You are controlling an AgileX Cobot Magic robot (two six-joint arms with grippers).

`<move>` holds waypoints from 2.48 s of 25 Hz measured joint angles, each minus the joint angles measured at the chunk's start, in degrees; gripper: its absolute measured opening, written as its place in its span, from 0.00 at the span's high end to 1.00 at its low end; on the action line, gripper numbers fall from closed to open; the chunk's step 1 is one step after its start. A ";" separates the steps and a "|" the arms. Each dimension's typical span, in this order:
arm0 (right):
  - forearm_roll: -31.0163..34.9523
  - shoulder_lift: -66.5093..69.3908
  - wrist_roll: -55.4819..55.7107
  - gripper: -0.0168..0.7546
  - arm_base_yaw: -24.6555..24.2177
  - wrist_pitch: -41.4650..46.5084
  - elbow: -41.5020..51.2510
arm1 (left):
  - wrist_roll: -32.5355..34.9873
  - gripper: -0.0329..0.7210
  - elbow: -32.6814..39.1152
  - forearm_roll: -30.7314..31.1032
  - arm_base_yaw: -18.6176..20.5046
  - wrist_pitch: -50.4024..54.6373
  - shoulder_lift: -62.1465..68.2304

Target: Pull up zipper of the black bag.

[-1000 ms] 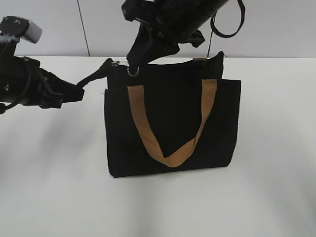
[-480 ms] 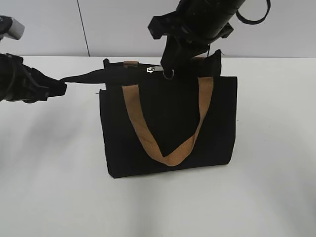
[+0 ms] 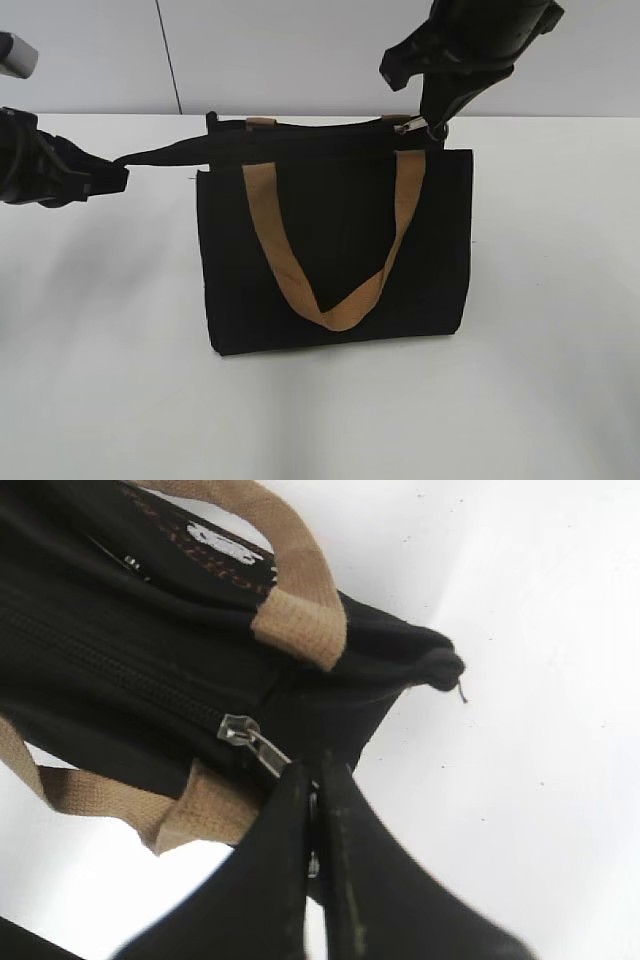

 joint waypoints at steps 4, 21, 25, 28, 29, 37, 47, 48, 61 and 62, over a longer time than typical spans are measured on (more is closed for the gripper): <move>-1.95 -1.19 0.83 1.00 0.06 0.12 0.00 | 0.00 0.94 0.00 0.00 0.04 -1.77 0.00; 1.08 -9.09 -5.74 0.28 -0.20 2.12 0.00 | -9.60 0.18 0.38 0.20 -1.30 0.89 -2.77; 1.15 -14.20 -6.23 0.28 -0.20 2.81 0.00 | -13.48 0.21 0.38 0.23 -4.69 5.59 -9.20; 1.15 -18.22 -6.27 0.28 -0.20 2.87 0.79 | -14.54 0.22 0.38 0.23 -9.09 11.78 -14.21; 1.15 -20.01 -6.30 0.28 -0.20 2.87 1.87 | -14.62 0.22 0.38 0.23 -10.42 14.65 -15.53; 1.10 -37.03 -6.34 0.27 -0.20 -2.02 25.09 | -9.31 0.26 4.65 -0.24 -16.55 36.47 -14.28; 1.10 -44.87 -5.98 0.27 -0.20 -2.96 35.09 | 28.80 0.26 6.75 -30.83 -16.65 52.72 -8.74; 1.10 -44.99 -5.92 0.27 -0.20 -2.96 35.09 | 32.87 0.26 6.47 -36.17 -16.70 53.26 -9.30; 0.62 -51.42 -6.63 0.27 -0.20 2.53 35.56 | 78.77 0.26 -2.28 -91.74 -28.01 82.18 -32.22; 0.62 -53.13 -6.68 0.27 -0.20 2.58 36.38 | 79.61 0.26 -2.40 -94.07 -28.25 84.42 -34.76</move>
